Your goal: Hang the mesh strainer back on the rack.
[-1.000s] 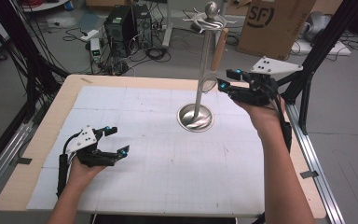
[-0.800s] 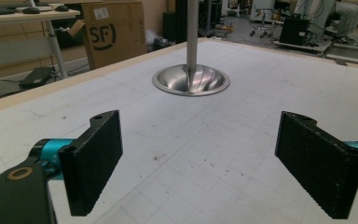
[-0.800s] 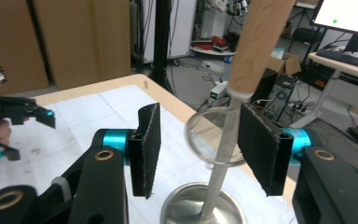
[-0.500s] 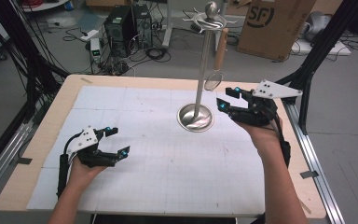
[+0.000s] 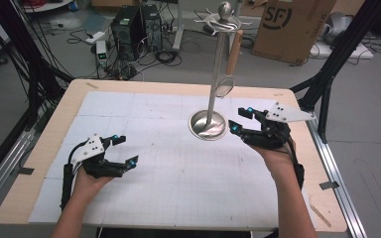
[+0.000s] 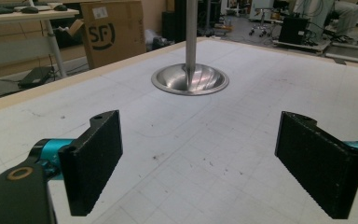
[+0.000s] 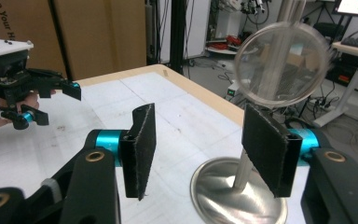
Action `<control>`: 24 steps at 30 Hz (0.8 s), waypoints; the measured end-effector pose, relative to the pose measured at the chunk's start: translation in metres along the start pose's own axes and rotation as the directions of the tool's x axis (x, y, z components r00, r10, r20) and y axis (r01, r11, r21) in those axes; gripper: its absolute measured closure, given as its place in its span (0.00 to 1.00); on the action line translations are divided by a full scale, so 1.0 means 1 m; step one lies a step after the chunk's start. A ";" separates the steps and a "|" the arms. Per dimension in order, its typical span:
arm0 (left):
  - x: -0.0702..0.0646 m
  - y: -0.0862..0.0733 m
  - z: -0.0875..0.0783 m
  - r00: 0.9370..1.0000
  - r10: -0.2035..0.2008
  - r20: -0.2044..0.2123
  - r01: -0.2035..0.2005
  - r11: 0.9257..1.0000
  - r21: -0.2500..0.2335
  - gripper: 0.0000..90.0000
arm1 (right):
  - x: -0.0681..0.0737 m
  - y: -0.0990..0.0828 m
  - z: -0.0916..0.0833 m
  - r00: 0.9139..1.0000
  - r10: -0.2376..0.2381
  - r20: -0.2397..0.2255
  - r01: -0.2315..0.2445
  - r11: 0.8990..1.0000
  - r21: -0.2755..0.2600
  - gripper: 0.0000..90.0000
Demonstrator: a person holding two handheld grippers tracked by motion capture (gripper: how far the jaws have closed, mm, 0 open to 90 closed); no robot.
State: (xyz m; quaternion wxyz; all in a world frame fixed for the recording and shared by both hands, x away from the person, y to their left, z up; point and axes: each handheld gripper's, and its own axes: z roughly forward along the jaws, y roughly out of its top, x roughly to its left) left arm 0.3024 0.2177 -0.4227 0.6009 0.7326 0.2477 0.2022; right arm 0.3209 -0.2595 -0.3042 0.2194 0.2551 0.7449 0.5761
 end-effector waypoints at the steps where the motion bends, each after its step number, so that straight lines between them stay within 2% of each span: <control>1: 0.000 0.000 0.000 1.000 0.000 -0.001 0.000 1.000 0.001 0.17 | 0.000 -0.003 0.000 1.000 0.005 0.000 -0.005 1.000 0.001 0.47; 10: 0.000 -0.001 0.000 1.000 0.001 0.003 -0.001 1.000 0.009 0.17 | 0.004 -0.029 0.000 1.000 0.024 0.005 -0.024 1.000 0.012 0.45; 24: -0.001 -0.001 0.000 1.000 0.006 0.007 -0.006 1.000 0.010 0.17 | 0.015 -0.059 -0.007 1.000 0.022 0.015 -0.022 0.999 0.036 0.42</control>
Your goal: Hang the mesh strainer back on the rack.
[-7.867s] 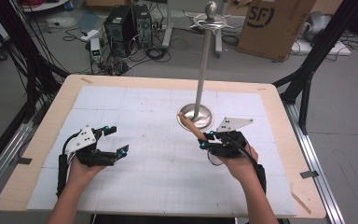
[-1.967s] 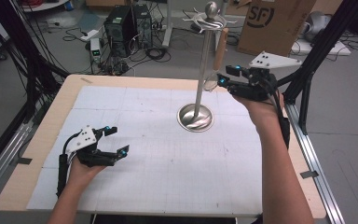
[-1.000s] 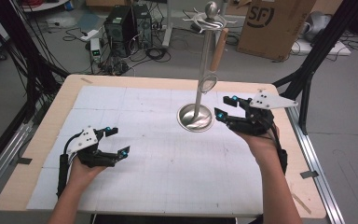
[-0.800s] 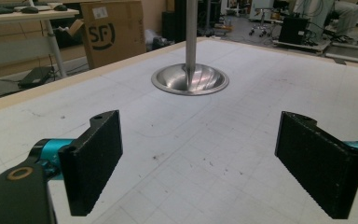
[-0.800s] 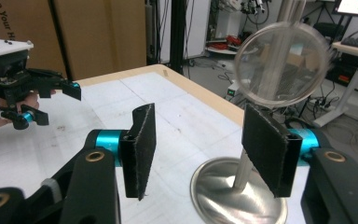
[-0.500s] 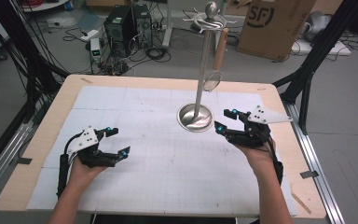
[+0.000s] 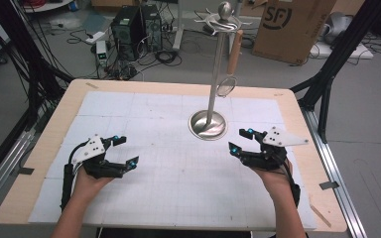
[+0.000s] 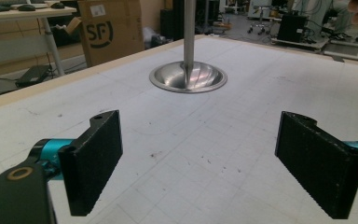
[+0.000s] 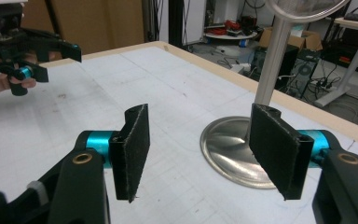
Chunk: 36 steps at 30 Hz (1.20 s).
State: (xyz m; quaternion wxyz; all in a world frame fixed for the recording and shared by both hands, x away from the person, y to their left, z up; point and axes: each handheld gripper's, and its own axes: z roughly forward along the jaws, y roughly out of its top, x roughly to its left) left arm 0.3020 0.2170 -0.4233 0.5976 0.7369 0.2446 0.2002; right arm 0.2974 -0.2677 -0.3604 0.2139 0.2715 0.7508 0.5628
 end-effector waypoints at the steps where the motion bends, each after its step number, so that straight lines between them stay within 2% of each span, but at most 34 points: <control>1: 0.000 0.000 0.000 1.000 0.001 0.000 -0.001 1.000 0.000 0.17 | 0.001 -0.002 0.000 1.000 0.002 -0.002 -0.002 1.000 0.001 0.41; 8: -0.001 0.001 0.000 1.000 0.005 0.004 -0.005 1.000 -0.006 0.17 | 0.006 -0.021 0.001 1.000 0.019 -0.008 -0.019 1.000 -0.005 0.38; 10: -0.002 0.002 0.000 1.000 0.005 0.007 -0.005 1.000 -0.010 0.17 | 0.006 -0.023 0.002 1.000 0.020 -0.007 -0.020 1.000 0.012 0.37; 14: -0.003 0.002 0.000 1.000 0.005 0.010 -0.005 1.000 -0.011 0.17 | 0.006 -0.027 0.000 0.999 0.038 0.000 -0.038 0.999 -0.009 0.36; 17: -0.003 0.002 0.001 1.000 0.005 0.011 -0.005 1.000 -0.009 0.17 | 0.006 -0.032 0.000 0.998 0.062 -0.003 -0.062 0.998 -0.003 0.32; 28: -0.001 0.001 0.002 1.000 -0.004 0.009 0.004 1.000 -0.010 0.17 | 0.010 -0.038 0.009 0.997 0.073 -0.015 -0.073 0.997 0.009 0.24; 36: -0.001 0.001 0.002 1.000 -0.005 0.005 0.005 1.000 -0.011 0.17 | 0.008 -0.039 0.007 0.997 0.073 -0.004 -0.073 0.997 -0.013 0.22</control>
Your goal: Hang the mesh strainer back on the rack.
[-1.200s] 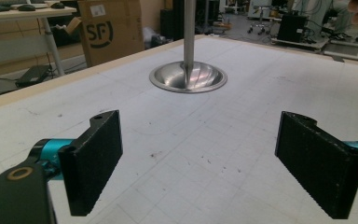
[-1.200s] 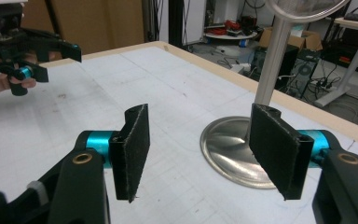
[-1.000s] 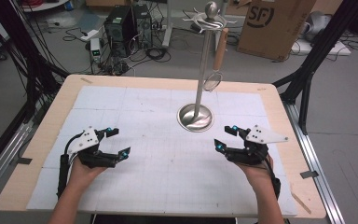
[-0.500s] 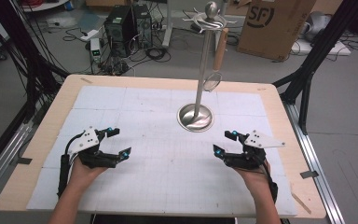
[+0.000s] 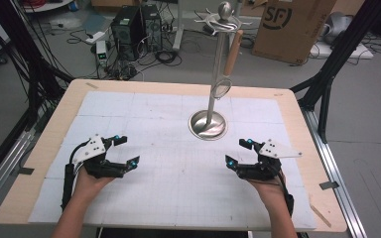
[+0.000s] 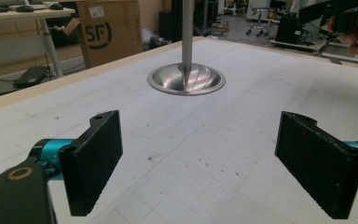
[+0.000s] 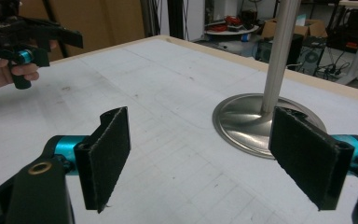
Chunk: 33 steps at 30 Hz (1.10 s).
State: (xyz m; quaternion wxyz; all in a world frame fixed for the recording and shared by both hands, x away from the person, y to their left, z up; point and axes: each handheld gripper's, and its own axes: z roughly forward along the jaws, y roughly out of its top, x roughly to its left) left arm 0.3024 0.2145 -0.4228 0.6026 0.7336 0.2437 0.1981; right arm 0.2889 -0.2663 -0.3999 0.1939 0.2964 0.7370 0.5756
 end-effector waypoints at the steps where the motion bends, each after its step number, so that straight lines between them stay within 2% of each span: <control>1: 0.000 0.000 0.000 1.000 0.002 -0.001 -0.002 1.000 0.001 0.17 | 0.000 0.000 0.001 1.000 0.005 0.000 -0.005 1.000 0.003 0.22; 8: 0.000 0.000 0.001 1.000 0.001 0.005 -0.001 1.000 0.007 0.17 | -0.001 -0.004 0.005 1.000 0.005 0.005 -0.005 1.000 0.029 0.21; 33: -0.001 -0.001 0.001 1.000 0.007 0.006 -0.007 1.000 0.016 0.17 | 0.000 -0.005 0.006 1.000 0.001 -0.001 -0.001 1.000 0.027 0.21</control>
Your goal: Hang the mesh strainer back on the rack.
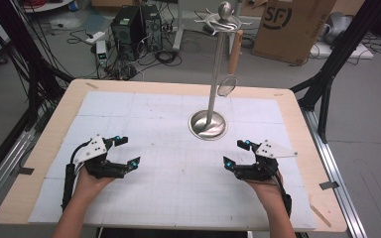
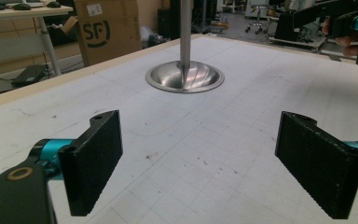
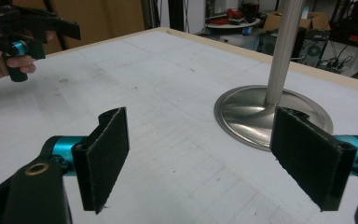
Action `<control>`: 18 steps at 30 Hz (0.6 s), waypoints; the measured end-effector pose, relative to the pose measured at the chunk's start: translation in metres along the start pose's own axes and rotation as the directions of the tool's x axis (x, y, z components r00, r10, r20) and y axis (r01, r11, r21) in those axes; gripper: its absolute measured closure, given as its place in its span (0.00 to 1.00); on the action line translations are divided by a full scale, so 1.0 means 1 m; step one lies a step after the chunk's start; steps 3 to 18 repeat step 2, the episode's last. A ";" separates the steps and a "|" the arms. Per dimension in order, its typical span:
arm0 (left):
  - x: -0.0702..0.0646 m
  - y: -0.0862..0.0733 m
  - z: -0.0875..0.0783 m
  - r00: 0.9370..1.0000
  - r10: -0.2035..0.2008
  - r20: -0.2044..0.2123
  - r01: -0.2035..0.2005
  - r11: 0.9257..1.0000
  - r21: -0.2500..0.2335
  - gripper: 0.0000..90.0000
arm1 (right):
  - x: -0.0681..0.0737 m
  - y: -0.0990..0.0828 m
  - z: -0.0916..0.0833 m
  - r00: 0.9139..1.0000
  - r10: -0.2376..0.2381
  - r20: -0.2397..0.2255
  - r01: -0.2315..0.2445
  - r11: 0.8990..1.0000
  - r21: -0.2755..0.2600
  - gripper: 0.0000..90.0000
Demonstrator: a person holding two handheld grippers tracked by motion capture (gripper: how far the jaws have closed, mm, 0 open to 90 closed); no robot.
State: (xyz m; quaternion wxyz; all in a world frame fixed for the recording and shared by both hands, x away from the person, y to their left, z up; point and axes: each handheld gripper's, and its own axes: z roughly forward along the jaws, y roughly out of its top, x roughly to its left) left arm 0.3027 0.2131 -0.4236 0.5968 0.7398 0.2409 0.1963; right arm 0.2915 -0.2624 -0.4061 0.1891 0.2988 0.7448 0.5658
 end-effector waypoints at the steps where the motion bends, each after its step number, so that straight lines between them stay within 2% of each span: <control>1: 0.000 0.000 0.000 1.000 -0.004 -0.003 0.004 1.000 -0.001 0.17 | 0.000 0.000 0.000 1.000 -0.001 -0.002 0.001 1.000 -0.001 0.21; 18: 0.000 0.000 0.000 1.000 -0.004 -0.002 0.004 1.000 -0.002 0.17 | 0.000 0.000 0.000 1.000 0.000 -0.004 0.000 1.000 -0.002 0.21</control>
